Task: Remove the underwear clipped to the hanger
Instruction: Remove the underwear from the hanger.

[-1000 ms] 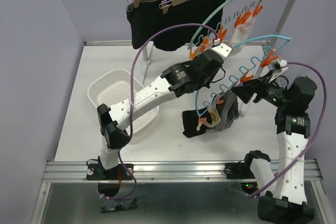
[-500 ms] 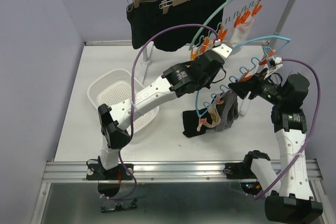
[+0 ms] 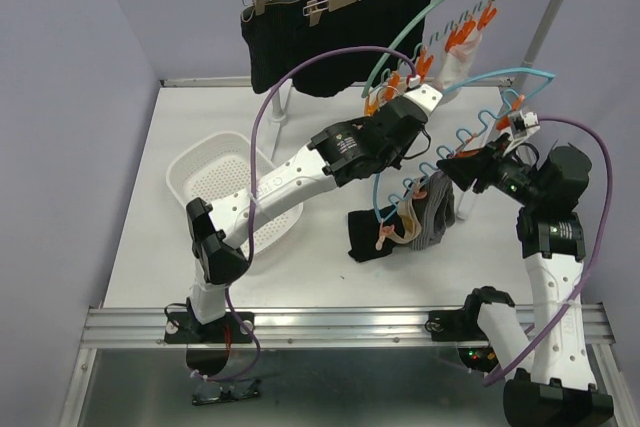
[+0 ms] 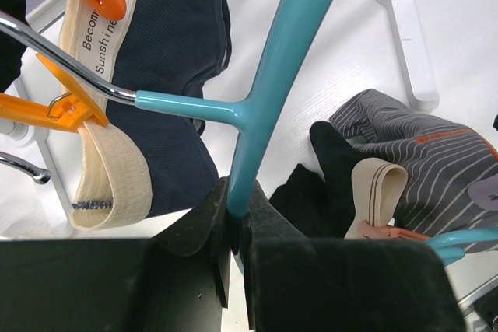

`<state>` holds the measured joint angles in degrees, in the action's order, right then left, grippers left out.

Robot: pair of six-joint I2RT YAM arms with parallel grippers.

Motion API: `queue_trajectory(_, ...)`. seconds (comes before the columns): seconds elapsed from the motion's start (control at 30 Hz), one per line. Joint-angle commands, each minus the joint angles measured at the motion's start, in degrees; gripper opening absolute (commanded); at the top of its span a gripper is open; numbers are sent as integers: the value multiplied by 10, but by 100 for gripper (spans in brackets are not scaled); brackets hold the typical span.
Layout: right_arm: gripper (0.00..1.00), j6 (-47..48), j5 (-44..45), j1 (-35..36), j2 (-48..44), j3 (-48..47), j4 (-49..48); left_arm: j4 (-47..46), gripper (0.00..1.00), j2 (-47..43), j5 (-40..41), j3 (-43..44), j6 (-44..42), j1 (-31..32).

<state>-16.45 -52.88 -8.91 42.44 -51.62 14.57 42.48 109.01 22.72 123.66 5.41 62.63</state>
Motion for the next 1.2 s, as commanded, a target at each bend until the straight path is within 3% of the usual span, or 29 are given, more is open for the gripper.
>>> queue_trajectory(0.0, 44, 25, 1, 4, -11, 1, -10, -44, 0, -59, 11, -9, 5, 2)
queue_trajectory(0.1, 43, 31, 1, 4, -15, -3, -3, -49, 0, -69, 14, -27, 4, 1)
queue_trajectory(0.23, 25, 36, 3, 4, -18, -3, 2, -53, 0, -78, 14, -41, 2, 0)
queue_trajectory(0.3, 26, 43, 8, 4, -23, -6, 8, -51, 0, -80, 15, -46, 2, 0)
queue_trajectory(0.43, 52, 53, 13, 4, -32, -7, 13, -51, 0, -86, 17, -52, -3, -1)
queue_trajectory(0.47, 67, 55, 14, 4, -34, -7, 15, -50, 0, -88, 20, -55, -4, -1)
queue_trajectory(0.57, 83, 62, 21, 4, -41, -11, 23, -46, 0, -88, 28, -58, -5, 0)
queue_trajectory(0.63, 87, 72, 23, 4, -44, -18, 34, -41, 0, -86, 35, -56, -6, 0)
queue_trajectory(0.87, 85, 110, 29, 4, -39, -44, 101, -24, 0, -85, 44, -41, -4, 0)
queue_trajectory(1.17, 67, 126, 41, 4, 13, -55, 132, 8, 0, -49, 24, 25, 15, 0)
